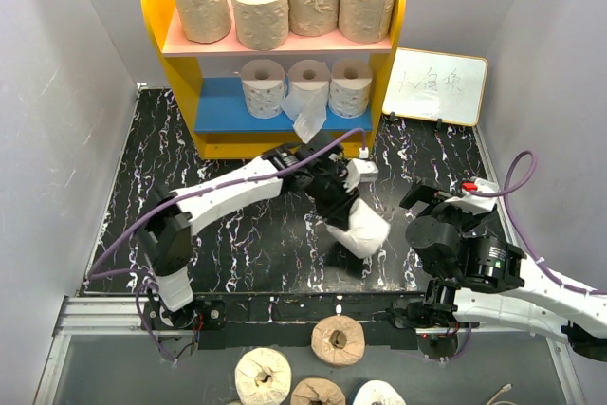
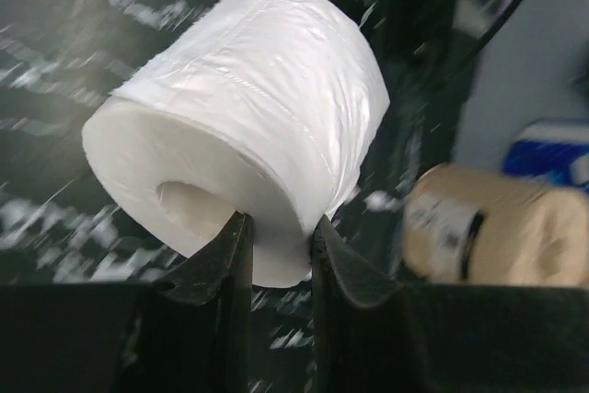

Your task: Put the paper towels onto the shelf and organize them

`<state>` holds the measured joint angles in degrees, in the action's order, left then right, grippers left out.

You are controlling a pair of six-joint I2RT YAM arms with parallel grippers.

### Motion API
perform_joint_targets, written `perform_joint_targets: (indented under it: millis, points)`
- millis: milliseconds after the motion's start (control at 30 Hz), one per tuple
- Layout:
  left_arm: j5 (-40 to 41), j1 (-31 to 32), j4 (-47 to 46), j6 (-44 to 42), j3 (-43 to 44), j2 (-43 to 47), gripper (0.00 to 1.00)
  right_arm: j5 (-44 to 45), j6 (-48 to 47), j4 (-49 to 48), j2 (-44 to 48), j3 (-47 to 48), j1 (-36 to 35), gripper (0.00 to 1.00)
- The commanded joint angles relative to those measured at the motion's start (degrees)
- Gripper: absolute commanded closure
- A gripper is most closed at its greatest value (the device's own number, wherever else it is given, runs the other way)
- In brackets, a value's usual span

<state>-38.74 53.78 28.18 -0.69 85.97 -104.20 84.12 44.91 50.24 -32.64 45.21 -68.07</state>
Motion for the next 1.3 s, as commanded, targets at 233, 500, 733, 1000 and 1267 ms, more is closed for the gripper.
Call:
perform_joint_targets:
  millis: [233, 500, 733, 1000, 1267]
  points:
    - [40.76, -8.31, 24.86, -47.5, -7.23, 26.32, 1.0, 1.36, 0.1, -2.51, 0.99, 0.32, -1.04, 0.04]
    - [46.56, -22.55, 21.34, -70.65, -4.83, 33.45, 1.0, 1.66, -0.37, -2.58, -1.57, 0.32, -1.62, 0.03]
    - [34.74, -38.8, 22.45, -79.62, 1.93, 27.39, 1.0, 1.24, -0.01, -2.51, 0.02, 0.4, -1.88, 0.03]
    - [30.83, -42.75, 18.93, -81.09, 6.04, 21.02, 1.0, 1.2, -0.34, -2.94, 1.41, 0.32, -2.19, 0.03]
    - [31.71, -42.77, 12.65, -82.09, 8.24, 16.6, 1.0, 1.23, -0.35, -2.87, 0.27, 0.4, -2.23, 0.04]
